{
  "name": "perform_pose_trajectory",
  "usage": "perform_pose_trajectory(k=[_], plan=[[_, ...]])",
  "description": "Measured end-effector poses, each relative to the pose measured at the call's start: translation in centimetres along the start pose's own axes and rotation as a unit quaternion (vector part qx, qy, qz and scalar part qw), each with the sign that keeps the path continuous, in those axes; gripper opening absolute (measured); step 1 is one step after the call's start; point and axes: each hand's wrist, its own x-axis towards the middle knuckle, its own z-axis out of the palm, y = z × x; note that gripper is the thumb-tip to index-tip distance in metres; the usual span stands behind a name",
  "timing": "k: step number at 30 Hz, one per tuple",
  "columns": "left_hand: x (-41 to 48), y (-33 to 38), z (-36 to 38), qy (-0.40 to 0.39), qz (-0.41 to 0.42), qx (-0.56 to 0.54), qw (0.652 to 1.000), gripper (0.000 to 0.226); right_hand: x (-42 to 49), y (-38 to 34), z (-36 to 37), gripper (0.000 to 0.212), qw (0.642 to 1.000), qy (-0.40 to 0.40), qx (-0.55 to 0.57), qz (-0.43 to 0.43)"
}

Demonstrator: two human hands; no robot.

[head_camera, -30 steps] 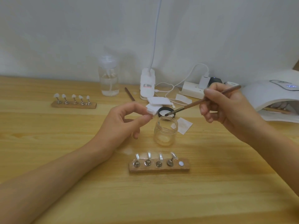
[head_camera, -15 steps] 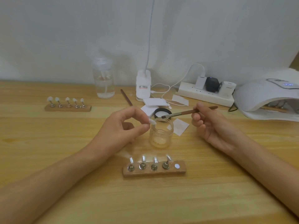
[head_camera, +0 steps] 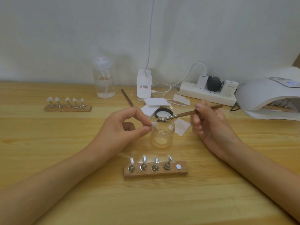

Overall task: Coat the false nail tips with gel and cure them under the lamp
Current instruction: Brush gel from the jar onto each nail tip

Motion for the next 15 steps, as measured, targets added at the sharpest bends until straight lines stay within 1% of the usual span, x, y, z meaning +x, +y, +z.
perform_pose_trajectory(k=[5,10,12,15], plan=[[0.06,-0.06,-0.04,0.0,0.002,0.002,1.0,0.013,-0.09,0.05,0.19,0.022,1.0,-0.015,-0.02,-0.008],[0.11,-0.12,-0.07,-0.001,0.004,0.001,1.0,0.014,0.04,0.05,-0.07,0.029,1.0,0.014,0.003,-0.005],[0.13,-0.17,-0.09,-0.002,0.006,0.003,1.0,0.014,0.02,0.0,0.01,0.027,1.0,0.004,0.008,-0.012],[0.16,-0.13,-0.06,-0.005,0.003,0.006,1.0,0.013,-0.02,0.17,0.07,0.023,1.0,-0.002,-0.015,-0.019]])
